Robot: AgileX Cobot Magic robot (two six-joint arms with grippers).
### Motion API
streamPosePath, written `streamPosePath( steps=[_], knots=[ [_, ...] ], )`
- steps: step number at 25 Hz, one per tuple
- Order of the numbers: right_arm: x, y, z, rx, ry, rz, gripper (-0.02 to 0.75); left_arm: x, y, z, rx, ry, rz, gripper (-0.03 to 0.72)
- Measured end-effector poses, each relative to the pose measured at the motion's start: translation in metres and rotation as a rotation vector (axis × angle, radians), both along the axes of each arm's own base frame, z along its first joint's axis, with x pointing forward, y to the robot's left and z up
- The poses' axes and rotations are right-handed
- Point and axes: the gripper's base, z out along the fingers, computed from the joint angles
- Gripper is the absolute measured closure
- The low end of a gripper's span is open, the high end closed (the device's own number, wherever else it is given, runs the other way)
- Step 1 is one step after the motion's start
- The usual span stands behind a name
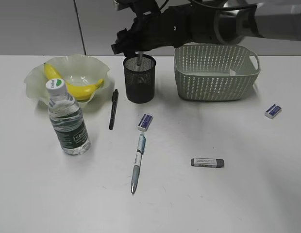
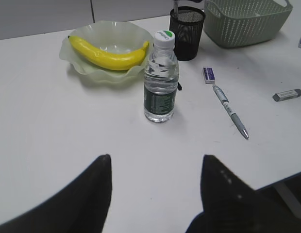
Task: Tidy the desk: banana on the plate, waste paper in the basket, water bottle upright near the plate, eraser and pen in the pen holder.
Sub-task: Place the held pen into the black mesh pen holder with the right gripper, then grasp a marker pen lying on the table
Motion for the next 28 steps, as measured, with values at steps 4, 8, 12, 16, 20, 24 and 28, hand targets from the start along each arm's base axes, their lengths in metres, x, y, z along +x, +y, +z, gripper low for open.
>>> streamPosePath(
  steps=[4, 8, 12, 16, 20, 24, 28],
  knots=[
    [-0.009, -0.006, 0.025, -0.027, 0.042, 0.004, 0.164, 0.000, 0.000, 0.000, 0.000, 0.000, 0.000, 0.253],
    [-0.035, -0.023, 0.077, -0.109, 0.154, 0.016, 0.155, 0.000, 0.000, 0.000, -0.004, 0.002, -0.003, 0.253],
    [-0.074, -0.049, 0.124, -0.221, 0.314, 0.028, 0.155, 0.000, -0.001, 0.000, -0.012, 0.004, -0.009, 0.253],
    [-0.114, -0.078, 0.154, -0.287, 0.429, 0.003, 0.155, 0.004, -0.004, 0.001, -0.004, 0.033, -0.013, 0.253],
    [-0.165, -0.114, 0.173, -0.288, 0.458, -0.025, 0.155, 0.014, -0.012, 0.001, -0.010, 0.110, -0.036, 0.253],
    [-0.225, -0.156, 0.171, -0.296, 0.467, -0.035, 0.155, 0.026, -0.023, 0.002, -0.026, 0.195, -0.061, 0.253],
    [-0.285, -0.197, 0.153, -0.292, 0.468, -0.038, 0.155, 0.044, -0.035, 0.011, -0.096, 0.189, -0.079, 0.266]
  ],
)
